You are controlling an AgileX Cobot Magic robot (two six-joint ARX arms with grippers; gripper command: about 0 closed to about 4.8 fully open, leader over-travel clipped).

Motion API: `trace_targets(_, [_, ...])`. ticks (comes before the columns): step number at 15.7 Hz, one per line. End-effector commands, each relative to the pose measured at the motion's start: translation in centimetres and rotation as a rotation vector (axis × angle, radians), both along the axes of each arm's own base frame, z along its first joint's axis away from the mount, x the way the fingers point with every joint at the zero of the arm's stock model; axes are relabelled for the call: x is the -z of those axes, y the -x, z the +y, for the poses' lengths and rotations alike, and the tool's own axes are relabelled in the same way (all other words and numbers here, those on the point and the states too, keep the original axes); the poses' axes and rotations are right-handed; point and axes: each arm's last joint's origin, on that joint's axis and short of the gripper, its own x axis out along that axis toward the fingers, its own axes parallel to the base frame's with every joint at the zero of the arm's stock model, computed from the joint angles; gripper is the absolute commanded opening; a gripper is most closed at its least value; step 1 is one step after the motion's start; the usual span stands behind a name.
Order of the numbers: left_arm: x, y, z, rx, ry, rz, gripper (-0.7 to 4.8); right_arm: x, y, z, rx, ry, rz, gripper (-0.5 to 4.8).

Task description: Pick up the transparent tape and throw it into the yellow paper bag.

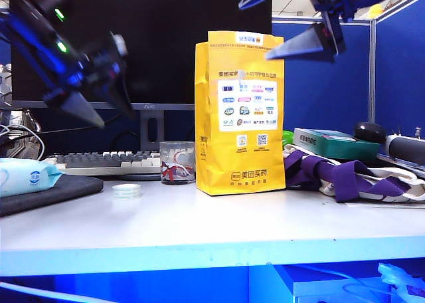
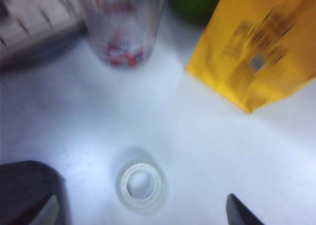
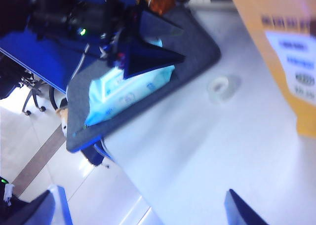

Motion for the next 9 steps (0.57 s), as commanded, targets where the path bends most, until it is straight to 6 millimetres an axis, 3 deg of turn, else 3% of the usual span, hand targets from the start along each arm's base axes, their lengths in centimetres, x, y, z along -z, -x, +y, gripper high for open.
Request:
trace_targets(1, [1.2,-1.8,-0.8,0.023,-0.044,0.062,4.79,0.5,-0.2,0.2,-0.034,-0.008,0.031,4.73])
trace_targets(6, [5.4,-3.6,-2.2,0.059,-0.092,0.206,4.79,2.1,-0.3,2.3,-0.100,0.021,0.077,4.73])
trace_targets(9, [6.4,-3.8,-2.7,0.032,-0.169,0.205,4.79,3.5,-0.6,3.7,-0.140,0.036,0.110,4.73])
